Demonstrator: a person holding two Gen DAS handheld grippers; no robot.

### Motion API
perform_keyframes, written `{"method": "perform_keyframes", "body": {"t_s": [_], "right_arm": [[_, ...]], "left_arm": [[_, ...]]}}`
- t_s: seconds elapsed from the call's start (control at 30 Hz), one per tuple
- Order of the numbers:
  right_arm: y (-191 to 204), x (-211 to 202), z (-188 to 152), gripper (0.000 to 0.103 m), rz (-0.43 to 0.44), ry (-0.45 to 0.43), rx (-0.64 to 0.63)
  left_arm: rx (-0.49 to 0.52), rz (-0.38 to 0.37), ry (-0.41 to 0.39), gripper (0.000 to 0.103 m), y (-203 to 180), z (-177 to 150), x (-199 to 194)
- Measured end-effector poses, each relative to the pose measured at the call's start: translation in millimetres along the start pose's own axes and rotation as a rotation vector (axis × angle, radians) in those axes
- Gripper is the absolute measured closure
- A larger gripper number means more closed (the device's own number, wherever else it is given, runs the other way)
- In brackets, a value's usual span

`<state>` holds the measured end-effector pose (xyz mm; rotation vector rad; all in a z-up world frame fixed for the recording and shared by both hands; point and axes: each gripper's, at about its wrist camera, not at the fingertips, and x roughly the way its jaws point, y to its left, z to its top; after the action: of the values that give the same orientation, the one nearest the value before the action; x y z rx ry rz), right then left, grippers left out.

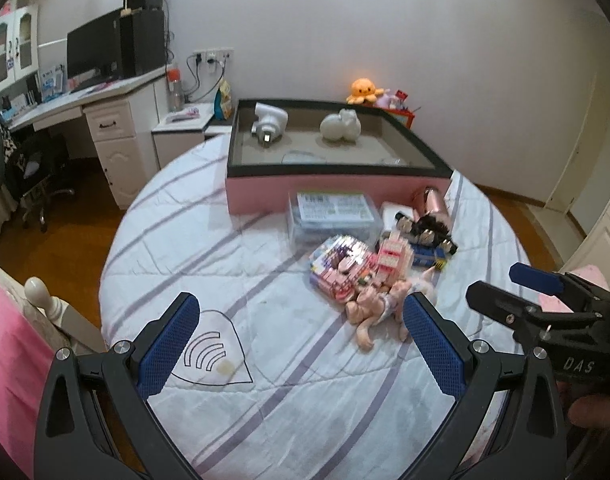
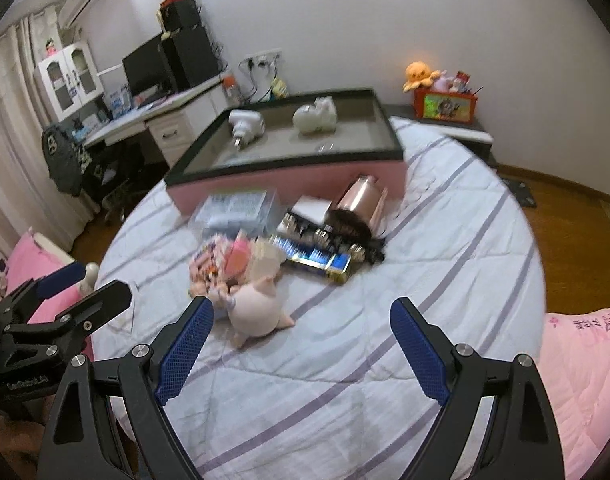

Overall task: Organize rigid objects
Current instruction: 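Grasp the pink block figure with the left tool while the right tool grasps the pig doll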

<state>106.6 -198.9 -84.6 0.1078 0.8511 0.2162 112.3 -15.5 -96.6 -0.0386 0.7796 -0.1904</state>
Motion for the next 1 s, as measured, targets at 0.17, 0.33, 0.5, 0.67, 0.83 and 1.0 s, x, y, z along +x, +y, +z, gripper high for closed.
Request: {"method": "perform_keyframes", "body": {"t_s": [0.17,0.33,0.5,0.67,0.83,1.0], "right_arm": [[6.7,20.3,-4.0,0.012,0.03,0.05,-0.018],[10.2,40.9,-3.3,0.012,0.063,0.094,-0.024],[14.7,52.3,-2.0,0.012,0.109,0.118,-0.049],[25.3,62.8,-2.5,0.02,0.162,0.134,-0.101],[26.5,63.5,-1.9,0.037,0.186,0.125,-0.123],[14.5,56.5,-2.2,0.04,0.193,0.121,-0.102]], "left_arm": [[-0.012,0.016,0.031,0.0,7.3,-4.4,12.5],[-0.026,0.031,0.061,0.0,15.6,-8.9,23.9],[-0.04,0.046,0.078,0.0,24.7,-11.3,31.6],[-0.049,0.078,0.1,0.0,32.8,-12.5,40.6],[-0.039,0.053,0.1,0.0,29.7,-10.4,44.2],[-0.013,0.032,0.105,0.0,17.6,-5.5,51.1]]}}
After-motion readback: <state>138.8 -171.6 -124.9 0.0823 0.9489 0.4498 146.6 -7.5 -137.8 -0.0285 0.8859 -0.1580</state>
